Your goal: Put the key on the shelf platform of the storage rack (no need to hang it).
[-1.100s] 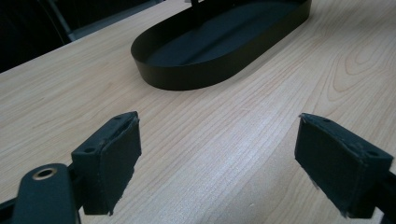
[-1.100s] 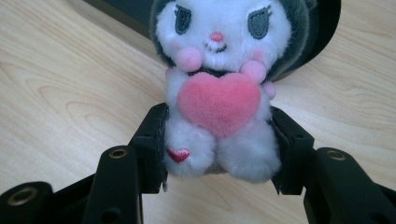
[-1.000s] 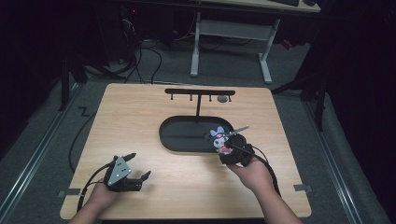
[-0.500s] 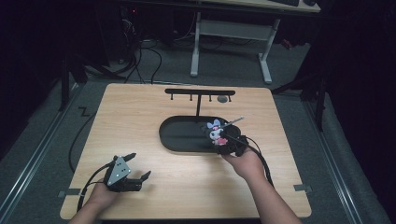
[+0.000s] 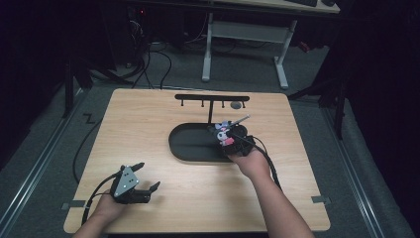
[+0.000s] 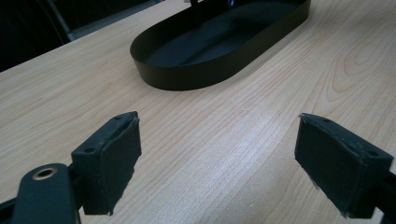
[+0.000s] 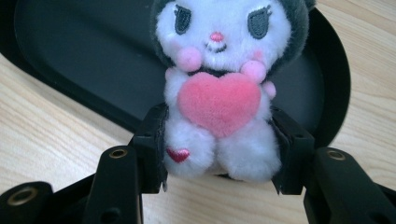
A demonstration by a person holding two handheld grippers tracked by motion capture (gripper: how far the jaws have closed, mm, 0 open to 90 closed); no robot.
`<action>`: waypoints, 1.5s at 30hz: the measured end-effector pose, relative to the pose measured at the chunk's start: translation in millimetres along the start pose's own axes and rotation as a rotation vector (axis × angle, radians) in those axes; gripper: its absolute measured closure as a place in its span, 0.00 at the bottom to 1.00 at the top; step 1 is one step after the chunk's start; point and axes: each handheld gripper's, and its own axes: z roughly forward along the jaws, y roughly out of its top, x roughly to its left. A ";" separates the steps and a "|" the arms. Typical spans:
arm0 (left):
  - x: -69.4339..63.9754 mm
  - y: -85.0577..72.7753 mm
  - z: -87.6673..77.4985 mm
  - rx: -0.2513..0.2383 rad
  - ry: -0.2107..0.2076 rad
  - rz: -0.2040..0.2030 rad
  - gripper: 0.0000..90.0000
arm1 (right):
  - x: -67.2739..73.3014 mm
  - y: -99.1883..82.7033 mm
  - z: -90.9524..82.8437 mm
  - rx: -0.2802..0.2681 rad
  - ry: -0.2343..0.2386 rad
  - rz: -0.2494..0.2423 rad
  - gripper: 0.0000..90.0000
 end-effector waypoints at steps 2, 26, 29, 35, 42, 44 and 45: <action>-0.1 0.0 0.0 -0.001 0.000 0.000 0.17 | 1.3 3.4 2.1 0.003 -0.003 -0.002 0.54; 0.1 -0.2 -0.3 -0.005 -0.002 -0.004 0.17 | -0.4 14.2 25.0 0.043 -0.027 0.014 0.53; 0.1 -0.2 -0.3 -0.005 -0.001 -0.003 0.17 | 2.3 8.7 26.7 0.062 -0.023 -0.002 0.53; -0.3 0.2 0.2 -0.001 -0.006 0.001 0.17 | -1.0 -2.7 27.0 0.104 -0.019 0.004 0.53; -0.3 0.2 0.4 0.001 -0.004 0.001 0.17 | -3.6 -2.8 32.2 0.096 -0.009 0.026 0.53; -0.3 0.1 0.4 -0.001 -0.004 0.000 0.17 | -2.9 -1.1 34.4 0.096 -0.008 0.028 0.53; -0.2 0.1 0.4 -0.001 -0.004 0.000 0.17 | -2.1 -0.3 35.8 0.092 -0.005 0.031 0.53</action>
